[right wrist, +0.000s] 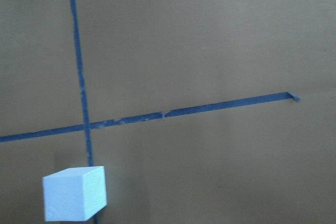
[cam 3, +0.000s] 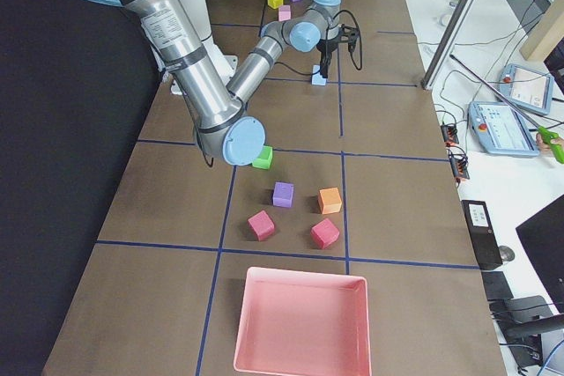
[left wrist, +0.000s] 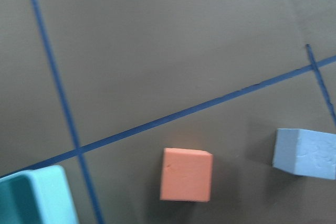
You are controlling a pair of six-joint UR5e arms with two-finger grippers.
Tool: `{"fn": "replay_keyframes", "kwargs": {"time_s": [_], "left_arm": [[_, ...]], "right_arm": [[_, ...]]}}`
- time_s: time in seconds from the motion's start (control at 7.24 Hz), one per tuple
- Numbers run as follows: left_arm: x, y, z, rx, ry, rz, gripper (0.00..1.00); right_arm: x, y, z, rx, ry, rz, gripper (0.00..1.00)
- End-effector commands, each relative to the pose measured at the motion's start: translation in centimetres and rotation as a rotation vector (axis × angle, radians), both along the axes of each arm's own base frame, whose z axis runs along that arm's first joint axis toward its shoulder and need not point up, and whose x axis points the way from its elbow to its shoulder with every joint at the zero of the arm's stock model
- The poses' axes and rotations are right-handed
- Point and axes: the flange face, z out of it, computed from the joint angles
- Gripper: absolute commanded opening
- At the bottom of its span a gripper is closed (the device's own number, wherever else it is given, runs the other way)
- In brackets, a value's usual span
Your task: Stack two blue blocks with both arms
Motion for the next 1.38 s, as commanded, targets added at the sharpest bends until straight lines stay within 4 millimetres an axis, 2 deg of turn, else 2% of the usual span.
{"fn": "replay_keyframes", "kwargs": {"time_s": [0.0,0.28,0.41,0.55,0.97,1.24], "left_arm": [[6.8,0.5,-1.0,0.034,-0.103,-0.004,1.0],[9.7,1.7,0.8,-0.002,-0.118,0.039,1.0],[11.7,2.6,1.1,-0.041,-0.121,0.04,1.0],[12.7,2.9,1.9,-0.055,-0.128,0.052,1.0],[13.8,2.9,3.1,-0.056,-0.127,0.066,1.0],[14.4,3.2,3.1,-0.056,-0.125,0.076,1.0]], "right_arm": [[3.1,0.0,4.6,0.02,0.047,-0.02,1.0],[2.8,0.1,5.0,0.019,0.056,-0.021,1.0],[2.0,0.2,5.4,0.019,0.056,-0.029,1.0],[1.5,0.2,5.9,0.015,0.062,-0.035,1.0],[0.8,0.3,6.6,0.006,0.074,-0.043,1.0],[0.6,0.2,6.9,0.002,0.079,-0.044,1.0]]}}
